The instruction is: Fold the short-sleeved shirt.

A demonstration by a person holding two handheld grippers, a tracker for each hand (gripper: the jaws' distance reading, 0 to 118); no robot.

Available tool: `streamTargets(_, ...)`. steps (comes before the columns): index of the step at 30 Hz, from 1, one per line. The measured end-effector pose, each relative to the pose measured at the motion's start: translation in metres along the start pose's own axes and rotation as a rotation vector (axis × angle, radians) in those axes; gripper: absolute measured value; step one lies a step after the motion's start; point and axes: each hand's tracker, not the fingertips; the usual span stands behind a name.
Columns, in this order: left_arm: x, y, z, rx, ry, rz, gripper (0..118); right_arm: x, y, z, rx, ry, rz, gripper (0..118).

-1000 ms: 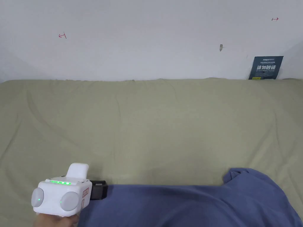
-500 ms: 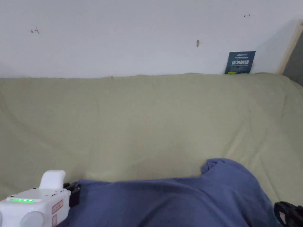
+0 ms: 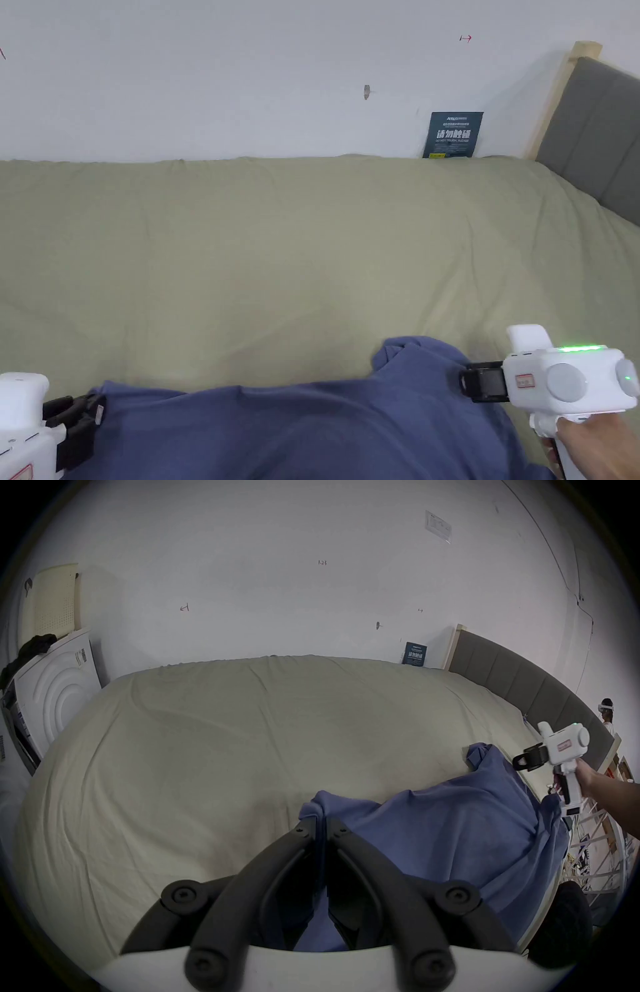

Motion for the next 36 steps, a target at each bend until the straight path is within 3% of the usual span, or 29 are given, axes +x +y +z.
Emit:
streamTargets(2,-0.004,0.000,-0.006,-0.007,0.001,0.005,2,-0.010,0.003,-0.023,-0.049,0.011,0.071,117)
streamTargets(3,-0.005,0.000,-0.008,-0.012,0.002,0.006,2,-0.016,0.002,-0.030,-0.100,0.036,0.093,103)
streamTargets(4,-0.006,-0.001,-0.010,-0.018,0.002,0.005,2,-0.022,0.000,-0.035,-0.154,0.060,0.116,103)
streamTargets(6,0.001,-0.002,-0.011,-0.029,0.006,0.007,2,-0.032,-0.004,-0.023,-0.098,0.026,0.136,98)
streamTargets(7,0.001,-0.003,-0.012,-0.035,0.008,0.008,2,-0.032,-0.003,-0.016,-0.081,0.064,0.136,89)
streamTargets(8,0.000,-0.004,-0.013,-0.041,0.008,0.010,2,-0.034,-0.003,-0.011,-0.081,0.089,0.133,69)
streamTargets(9,-0.004,-0.006,-0.017,-0.046,0.007,0.014,2,-0.036,-0.002,-0.006,-0.060,0.091,0.168,30)
streamTargets(10,-0.005,-0.006,-0.018,-0.051,0.008,0.017,2,-0.039,-0.003,0.014,-0.053,0.069,0.207,1)
streamTargets(14,-0.016,-0.009,-0.017,-0.056,0.026,0.029,2,-0.038,-0.003,0.053,0.032,0.082,0.230,1)
streamTargets(16,-0.019,-0.009,-0.004,-0.052,0.031,0.034,1,-0.033,-0.005,0.079,0.085,0.119,0.204,1)
streamTargets(23,-0.012,-0.020,0.092,0.023,0.013,0.036,1,-0.018,-0.045,0.186,0.280,0.176,0.253,1)
streamTargets(29,0.005,-0.078,0.159,-0.027,-0.004,0.020,1,-0.010,-0.135,0.242,0.292,0.191,0.239,1)
streamTargets(36,0.005,-0.172,0.136,-0.222,0.058,-0.022,1,-0.025,-0.234,0.223,0.185,0.164,0.220,1)
